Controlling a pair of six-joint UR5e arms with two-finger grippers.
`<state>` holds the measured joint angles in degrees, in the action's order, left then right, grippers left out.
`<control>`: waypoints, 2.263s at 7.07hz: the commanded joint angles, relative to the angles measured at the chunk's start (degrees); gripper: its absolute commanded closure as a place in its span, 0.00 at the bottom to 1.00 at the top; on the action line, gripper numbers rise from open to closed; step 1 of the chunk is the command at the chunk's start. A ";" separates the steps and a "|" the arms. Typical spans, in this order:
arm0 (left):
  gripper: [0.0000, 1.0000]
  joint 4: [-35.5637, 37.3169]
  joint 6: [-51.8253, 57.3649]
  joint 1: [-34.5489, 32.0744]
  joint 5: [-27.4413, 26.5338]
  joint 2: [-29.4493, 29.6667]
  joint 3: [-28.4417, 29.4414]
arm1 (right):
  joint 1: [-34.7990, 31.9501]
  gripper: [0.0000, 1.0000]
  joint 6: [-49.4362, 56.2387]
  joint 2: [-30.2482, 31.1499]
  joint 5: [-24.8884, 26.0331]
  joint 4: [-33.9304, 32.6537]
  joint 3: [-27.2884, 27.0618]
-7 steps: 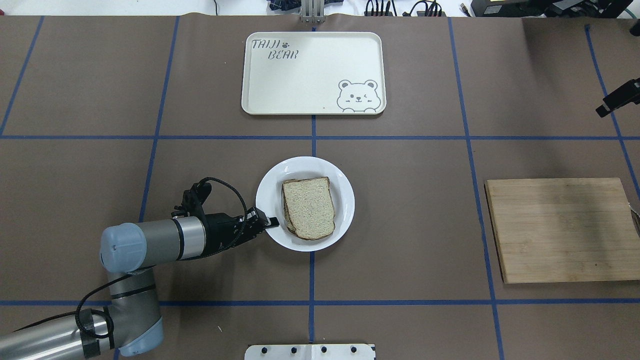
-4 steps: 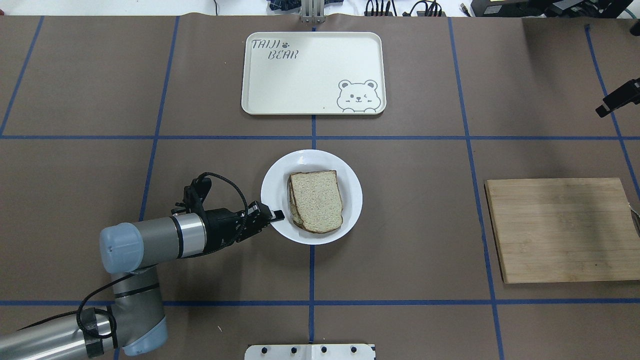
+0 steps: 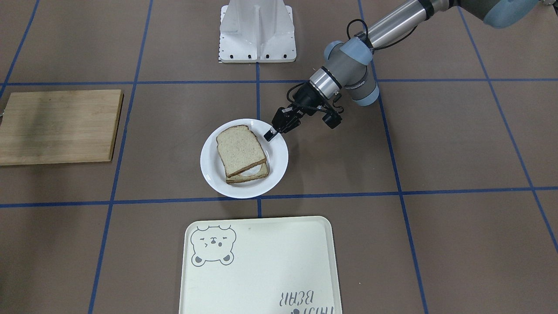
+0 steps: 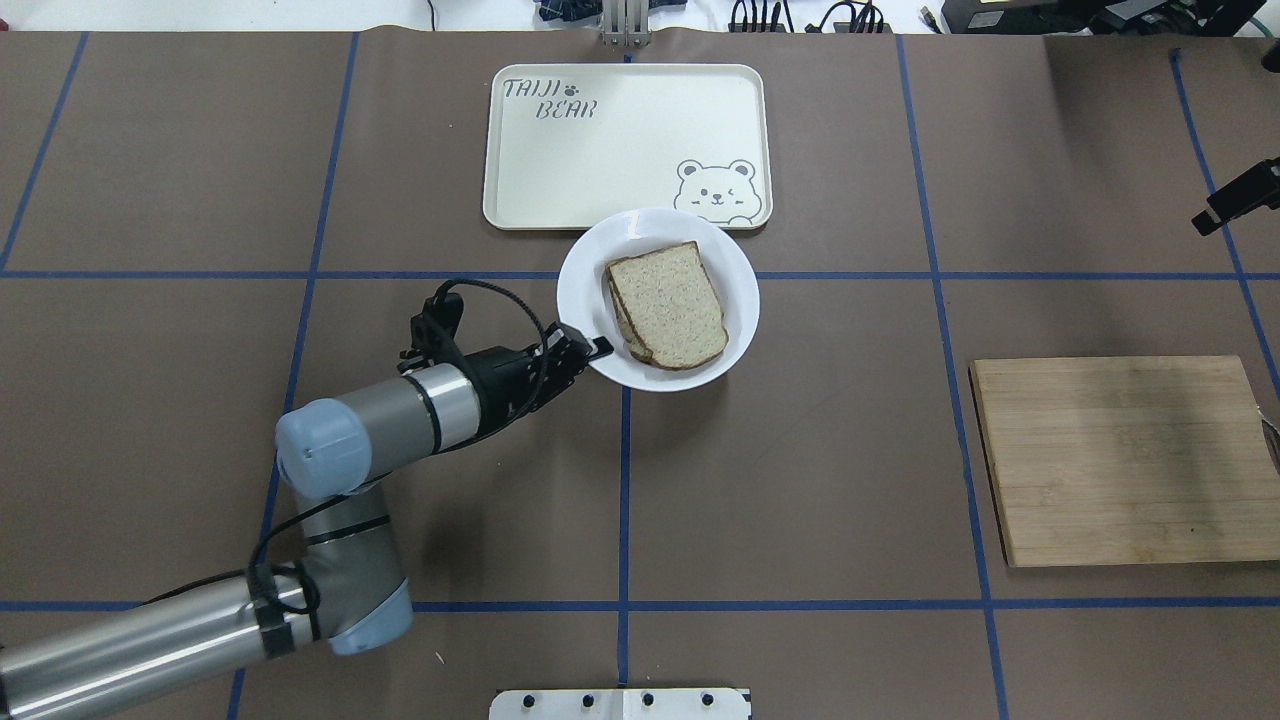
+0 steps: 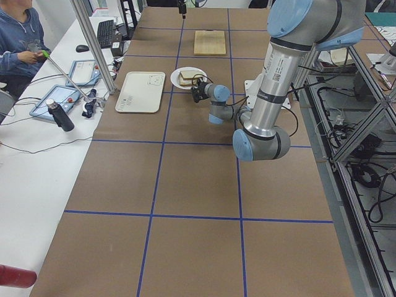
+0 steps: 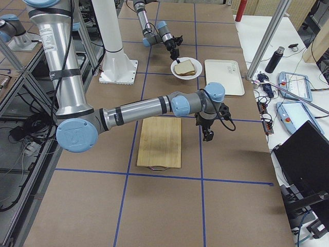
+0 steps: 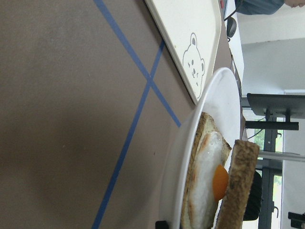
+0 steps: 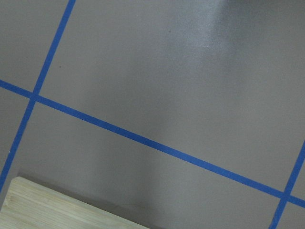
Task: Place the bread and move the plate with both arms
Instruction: 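Slide the plate with the left gripper onto the bear tray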
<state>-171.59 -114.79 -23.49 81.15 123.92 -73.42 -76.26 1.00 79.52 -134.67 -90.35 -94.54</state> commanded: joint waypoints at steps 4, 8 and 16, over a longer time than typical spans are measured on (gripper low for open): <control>1.00 7.93 -21.38 -8.05 -7.66 17.22 22.43 | -0.03 0.00 -0.03 1.60 0.55 0.00 -2.58; 1.00 8.20 -26.01 -8.06 -9.87 19.51 26.75 | 0.06 0.00 0.06 1.51 0.55 0.00 -2.58; 1.00 8.64 -26.19 -7.19 -10.57 30.41 39.75 | 0.06 0.00 -0.03 2.04 -0.07 -0.09 -2.40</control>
<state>-162.96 -140.90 -30.83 70.65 153.47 -35.35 -76.18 0.97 81.55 -134.72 -90.43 -97.02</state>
